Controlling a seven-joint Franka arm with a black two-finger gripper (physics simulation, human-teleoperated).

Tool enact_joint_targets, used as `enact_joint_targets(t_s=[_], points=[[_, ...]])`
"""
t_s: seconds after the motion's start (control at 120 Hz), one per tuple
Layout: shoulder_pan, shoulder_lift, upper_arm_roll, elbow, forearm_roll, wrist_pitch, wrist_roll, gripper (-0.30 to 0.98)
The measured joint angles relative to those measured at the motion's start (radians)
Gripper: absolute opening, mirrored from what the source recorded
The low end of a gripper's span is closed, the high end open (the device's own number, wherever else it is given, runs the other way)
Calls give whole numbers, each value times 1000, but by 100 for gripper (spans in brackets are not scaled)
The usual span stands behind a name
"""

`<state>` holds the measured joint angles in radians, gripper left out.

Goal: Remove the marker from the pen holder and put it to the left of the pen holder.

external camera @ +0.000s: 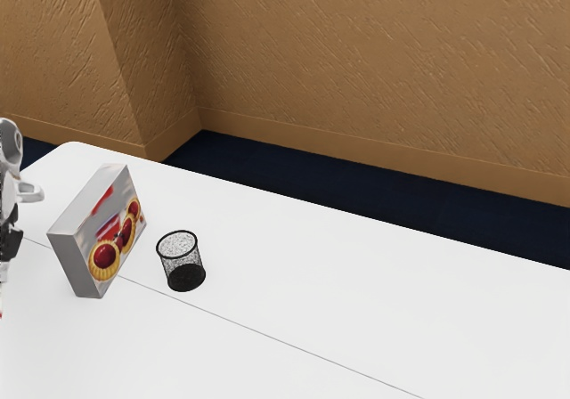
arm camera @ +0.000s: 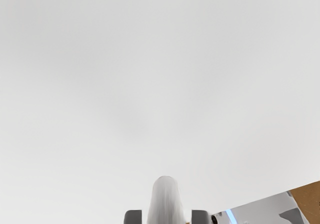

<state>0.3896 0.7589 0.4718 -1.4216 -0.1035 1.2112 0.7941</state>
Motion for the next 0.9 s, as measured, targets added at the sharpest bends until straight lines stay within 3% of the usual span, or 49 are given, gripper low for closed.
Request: enact_joint_targets(t_s=[0.492,0.792,0.9], points=[[0,59,-19,33,-73,47,-90,-4],[2,51,-29,35,-79,50,-127,34],[7,-31,-31,30,-75,48,-135,47]])
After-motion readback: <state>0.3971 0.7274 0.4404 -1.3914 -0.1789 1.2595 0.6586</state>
